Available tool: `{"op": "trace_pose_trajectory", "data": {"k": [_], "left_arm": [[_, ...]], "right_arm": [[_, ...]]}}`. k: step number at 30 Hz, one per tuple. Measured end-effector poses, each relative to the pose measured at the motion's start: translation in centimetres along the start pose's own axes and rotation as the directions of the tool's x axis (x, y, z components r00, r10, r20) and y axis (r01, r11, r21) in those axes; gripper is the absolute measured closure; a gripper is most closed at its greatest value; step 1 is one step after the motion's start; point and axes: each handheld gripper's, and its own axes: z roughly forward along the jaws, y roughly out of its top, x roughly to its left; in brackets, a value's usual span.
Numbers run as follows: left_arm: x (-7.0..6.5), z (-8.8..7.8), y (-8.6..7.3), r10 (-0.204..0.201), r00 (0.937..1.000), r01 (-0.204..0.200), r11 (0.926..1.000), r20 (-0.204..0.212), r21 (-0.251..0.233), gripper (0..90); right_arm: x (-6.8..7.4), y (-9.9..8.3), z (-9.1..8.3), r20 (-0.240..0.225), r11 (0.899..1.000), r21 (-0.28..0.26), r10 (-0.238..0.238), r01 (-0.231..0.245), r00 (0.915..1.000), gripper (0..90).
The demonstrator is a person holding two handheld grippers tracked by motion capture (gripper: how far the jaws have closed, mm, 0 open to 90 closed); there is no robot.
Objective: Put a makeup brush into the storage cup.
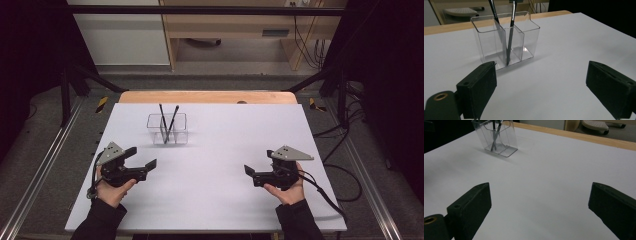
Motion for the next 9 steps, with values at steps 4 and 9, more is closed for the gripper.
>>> {"op": "trace_pose_trajectory", "data": {"k": [4, 9], "left_arm": [[-0.09, -0.33, -0.60, -0.007, 1.0000, 0.007, 1.0000, -0.006, -0.005, 9.1], [-0.18, -0.22, -0.98, -0.009, 0.9999, 0.009, 1.0000, -0.007, 0.002, 9.1]], "right_arm": [[-0.18, -0.11, -0.14, 0.000, 1.000, -0.005, 0.007, -0.007, 1.0000, 5.1], [-0.44, -0.17, -0.39, 0.004, 1.000, -0.012, 0.017, -0.017, 0.9999, 5.2]]}}
